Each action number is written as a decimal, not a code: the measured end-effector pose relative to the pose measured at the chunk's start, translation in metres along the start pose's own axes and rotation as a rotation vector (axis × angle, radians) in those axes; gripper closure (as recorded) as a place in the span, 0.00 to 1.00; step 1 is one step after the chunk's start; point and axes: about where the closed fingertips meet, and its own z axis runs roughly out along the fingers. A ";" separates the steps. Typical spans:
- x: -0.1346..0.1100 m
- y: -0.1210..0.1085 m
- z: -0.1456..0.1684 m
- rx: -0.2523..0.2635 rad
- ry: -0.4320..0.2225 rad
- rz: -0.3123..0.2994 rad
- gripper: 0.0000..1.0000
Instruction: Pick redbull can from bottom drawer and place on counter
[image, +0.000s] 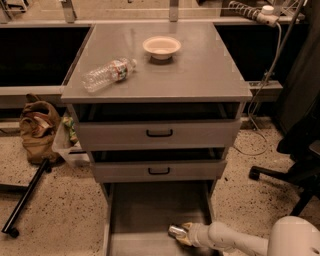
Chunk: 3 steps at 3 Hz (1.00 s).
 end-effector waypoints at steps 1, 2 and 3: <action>-0.007 0.004 -0.024 0.015 -0.018 0.003 0.88; -0.034 0.007 -0.079 0.028 -0.074 -0.009 1.00; -0.082 0.011 -0.151 0.026 -0.157 -0.068 1.00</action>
Offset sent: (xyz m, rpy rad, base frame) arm -0.0367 -0.0410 0.1729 0.1042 -0.1276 -0.0169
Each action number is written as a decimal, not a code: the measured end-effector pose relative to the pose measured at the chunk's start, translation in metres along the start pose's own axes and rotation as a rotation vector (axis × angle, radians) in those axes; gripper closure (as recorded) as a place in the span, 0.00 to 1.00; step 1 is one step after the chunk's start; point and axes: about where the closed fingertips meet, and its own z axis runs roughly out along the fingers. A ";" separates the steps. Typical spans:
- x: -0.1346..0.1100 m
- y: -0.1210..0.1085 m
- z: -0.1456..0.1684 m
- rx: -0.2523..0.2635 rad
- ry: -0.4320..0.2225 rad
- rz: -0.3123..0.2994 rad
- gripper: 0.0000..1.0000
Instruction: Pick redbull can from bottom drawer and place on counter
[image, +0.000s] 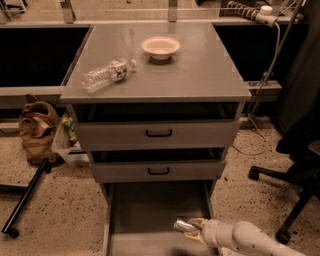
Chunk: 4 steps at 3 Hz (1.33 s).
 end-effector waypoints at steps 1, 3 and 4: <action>-0.086 -0.004 -0.054 -0.046 -0.052 -0.119 1.00; -0.098 -0.008 -0.068 -0.041 -0.069 -0.140 1.00; -0.137 -0.013 -0.102 -0.037 -0.107 -0.178 1.00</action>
Offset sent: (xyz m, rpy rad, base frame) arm -0.0046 0.0158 0.0771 0.0184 -0.0493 0.0912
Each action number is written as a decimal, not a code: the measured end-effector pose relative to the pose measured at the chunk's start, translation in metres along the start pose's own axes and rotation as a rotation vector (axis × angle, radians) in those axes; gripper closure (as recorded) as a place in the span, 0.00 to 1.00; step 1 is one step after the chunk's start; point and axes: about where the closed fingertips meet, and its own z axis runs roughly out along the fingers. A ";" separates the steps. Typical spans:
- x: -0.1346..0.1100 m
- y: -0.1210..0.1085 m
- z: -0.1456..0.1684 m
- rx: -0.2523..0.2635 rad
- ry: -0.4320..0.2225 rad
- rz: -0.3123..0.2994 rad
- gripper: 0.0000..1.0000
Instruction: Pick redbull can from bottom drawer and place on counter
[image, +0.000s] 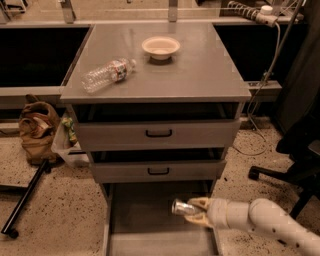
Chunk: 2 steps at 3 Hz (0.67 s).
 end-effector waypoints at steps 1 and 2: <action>-0.099 -0.029 -0.050 0.030 -0.031 -0.086 1.00; -0.193 -0.057 -0.085 0.020 -0.042 -0.144 1.00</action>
Offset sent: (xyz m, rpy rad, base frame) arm 0.0387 0.0711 0.3403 -0.0399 -0.1714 0.1316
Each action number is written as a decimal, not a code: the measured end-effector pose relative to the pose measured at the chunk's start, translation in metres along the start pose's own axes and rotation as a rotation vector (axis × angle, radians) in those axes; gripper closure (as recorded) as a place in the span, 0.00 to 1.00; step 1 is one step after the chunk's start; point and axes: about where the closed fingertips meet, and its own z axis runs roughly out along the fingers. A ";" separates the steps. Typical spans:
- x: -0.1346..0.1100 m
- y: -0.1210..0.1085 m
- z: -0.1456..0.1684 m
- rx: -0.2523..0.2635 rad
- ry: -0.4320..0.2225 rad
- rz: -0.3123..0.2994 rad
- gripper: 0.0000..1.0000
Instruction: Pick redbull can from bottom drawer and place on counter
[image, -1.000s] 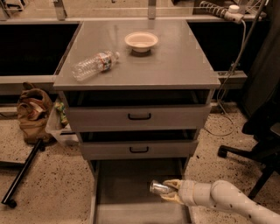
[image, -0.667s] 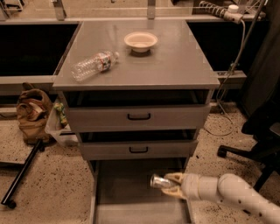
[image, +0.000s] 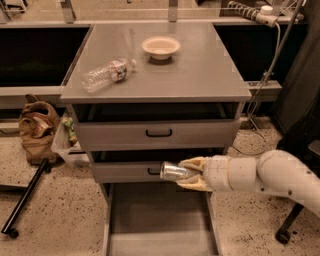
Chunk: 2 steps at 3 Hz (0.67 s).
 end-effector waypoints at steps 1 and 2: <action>-0.071 -0.046 0.003 -0.030 -0.025 -0.047 1.00; -0.071 -0.046 0.002 -0.030 -0.025 -0.047 1.00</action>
Offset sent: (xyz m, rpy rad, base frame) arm 0.0226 0.0227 0.0537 -0.0044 -0.0121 0.0357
